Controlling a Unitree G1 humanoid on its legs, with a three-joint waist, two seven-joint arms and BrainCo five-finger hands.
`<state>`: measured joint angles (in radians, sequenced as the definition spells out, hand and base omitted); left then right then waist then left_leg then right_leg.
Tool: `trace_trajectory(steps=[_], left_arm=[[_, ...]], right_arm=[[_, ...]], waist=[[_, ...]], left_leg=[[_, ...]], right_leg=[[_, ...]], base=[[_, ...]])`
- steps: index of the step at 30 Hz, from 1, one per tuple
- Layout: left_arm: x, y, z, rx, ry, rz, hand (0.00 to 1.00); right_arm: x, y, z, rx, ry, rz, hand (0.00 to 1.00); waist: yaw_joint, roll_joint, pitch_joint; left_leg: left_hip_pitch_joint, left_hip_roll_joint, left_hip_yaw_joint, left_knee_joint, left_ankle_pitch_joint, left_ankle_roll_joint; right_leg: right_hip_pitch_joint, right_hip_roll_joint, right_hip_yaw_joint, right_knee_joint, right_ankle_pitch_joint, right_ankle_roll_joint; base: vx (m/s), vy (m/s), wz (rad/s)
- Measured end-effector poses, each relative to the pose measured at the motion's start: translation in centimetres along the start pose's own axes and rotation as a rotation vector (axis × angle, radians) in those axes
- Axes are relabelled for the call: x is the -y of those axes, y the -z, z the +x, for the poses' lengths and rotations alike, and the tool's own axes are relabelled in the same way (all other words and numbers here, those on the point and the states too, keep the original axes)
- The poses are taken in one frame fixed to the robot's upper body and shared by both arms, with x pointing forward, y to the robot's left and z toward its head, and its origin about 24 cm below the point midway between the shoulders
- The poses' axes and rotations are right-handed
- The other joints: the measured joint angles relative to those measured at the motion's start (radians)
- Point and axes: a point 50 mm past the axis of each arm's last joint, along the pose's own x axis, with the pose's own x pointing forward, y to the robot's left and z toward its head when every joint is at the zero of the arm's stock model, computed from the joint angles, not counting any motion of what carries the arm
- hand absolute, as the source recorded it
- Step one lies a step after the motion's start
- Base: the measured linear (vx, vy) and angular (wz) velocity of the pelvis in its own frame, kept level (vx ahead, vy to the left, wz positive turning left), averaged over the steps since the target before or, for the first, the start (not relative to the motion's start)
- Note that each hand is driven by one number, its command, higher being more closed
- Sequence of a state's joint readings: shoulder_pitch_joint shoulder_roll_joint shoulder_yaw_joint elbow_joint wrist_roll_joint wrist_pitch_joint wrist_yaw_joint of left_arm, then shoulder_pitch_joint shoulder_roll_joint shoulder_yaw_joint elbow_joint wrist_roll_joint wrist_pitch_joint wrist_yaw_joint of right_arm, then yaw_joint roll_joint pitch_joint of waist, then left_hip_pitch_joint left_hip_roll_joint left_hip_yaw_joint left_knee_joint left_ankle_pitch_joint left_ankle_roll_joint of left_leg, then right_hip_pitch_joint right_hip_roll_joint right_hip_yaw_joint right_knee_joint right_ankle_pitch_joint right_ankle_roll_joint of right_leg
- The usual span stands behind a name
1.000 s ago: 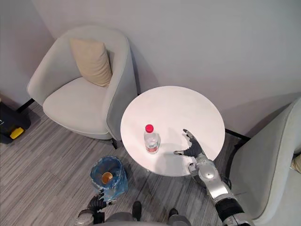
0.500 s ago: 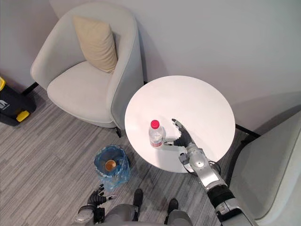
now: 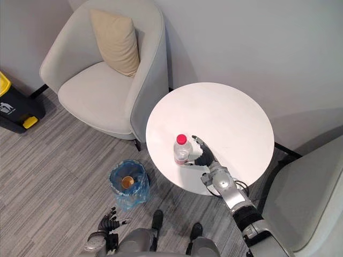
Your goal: Gather rubbish on tea table into small bin, then transfer packed bag to large trash can.
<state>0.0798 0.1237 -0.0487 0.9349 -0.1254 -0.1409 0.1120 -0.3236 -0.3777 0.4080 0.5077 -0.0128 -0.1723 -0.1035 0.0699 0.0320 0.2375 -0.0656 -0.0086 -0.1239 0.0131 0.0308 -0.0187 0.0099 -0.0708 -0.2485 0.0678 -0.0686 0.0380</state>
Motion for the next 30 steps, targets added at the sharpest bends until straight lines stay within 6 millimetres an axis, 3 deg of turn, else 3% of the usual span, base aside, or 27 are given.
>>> trace_trajectory(steps=[7, 8, 17, 20, 23, 30], left_arm=[[0.0, -0.3, 0.1, 0.008, -0.001, 0.0, 0.0], [0.0, -0.5, 0.2, 0.012, -0.001, 0.0, 0.0], [-0.5, -0.7, 0.3, 0.016, -0.019, -0.011, 0.0], [-0.7, -0.5, 0.3, 0.01, -0.023, -0.009, 0.0], [-0.8, -0.3, 0.2, 0.0, -0.026, -0.007, 0.0], [-1.1, 0.8, -0.2, -0.033, -0.033, -0.005, 0.0]], right_arm=[[-0.8, -2.0, 1.4, 0.06, -0.025, 0.0, 0.0], [-0.7, -2.4, 1.7, 0.071, -0.022, 0.0, 1.0], [0.3, -4.2, 3.4, 0.107, 0.027, -0.007, 1.0], [0.5, -4.3, 3.5, 0.102, 0.037, 0.013, 1.0], [0.6, -4.4, 3.6, 0.103, 0.059, 0.047, 1.0], [1.6, -4.8, 0.9, 0.181, 0.153, 0.159, 1.0]], waist=[[0.004, 0.001, 0.016], [0.006, 0.002, 0.026], [0.031, 0.0, 0.048], [0.052, -0.004, 0.054], [0.054, -0.007, 0.067], [0.048, -0.007, 0.066]], left_leg=[[0.0, 0.001, 0.0, -0.005, 0.001, -0.002], [-0.003, 0.001, -0.002, -0.006, 0.002, -0.003], [-0.028, -0.002, -0.023, -0.005, 0.009, -0.003], [-0.028, -0.003, -0.024, -0.005, 0.009, -0.003], [-0.028, -0.004, -0.028, -0.006, 0.011, -0.003], [-0.012, -0.004, -0.02, -0.009, 0.011, -0.003]], right_leg=[[-0.002, 0.0, 0.0, 0.0, 0.0, 0.0], [-0.005, 0.0, -0.001, 0.0, 0.0, 0.0], [-0.016, 0.0, -0.025, -0.004, 0.0, 0.0], [-0.016, 0.0, -0.025, -0.004, 0.0, 0.0], [-0.015, -0.002, -0.027, -0.004, 0.0, 0.0], [-0.004, -0.004, -0.019, -0.003, 0.0, 0.0]], base=[[0.0, 0.0, 0.0], [0.0, 0.0, 0.0], [0.0, 0.001, 0.07], [0.0, 0.002, 0.02], [-0.02, 0.008, 0.02], [-0.01, 0.005, -0.02]])
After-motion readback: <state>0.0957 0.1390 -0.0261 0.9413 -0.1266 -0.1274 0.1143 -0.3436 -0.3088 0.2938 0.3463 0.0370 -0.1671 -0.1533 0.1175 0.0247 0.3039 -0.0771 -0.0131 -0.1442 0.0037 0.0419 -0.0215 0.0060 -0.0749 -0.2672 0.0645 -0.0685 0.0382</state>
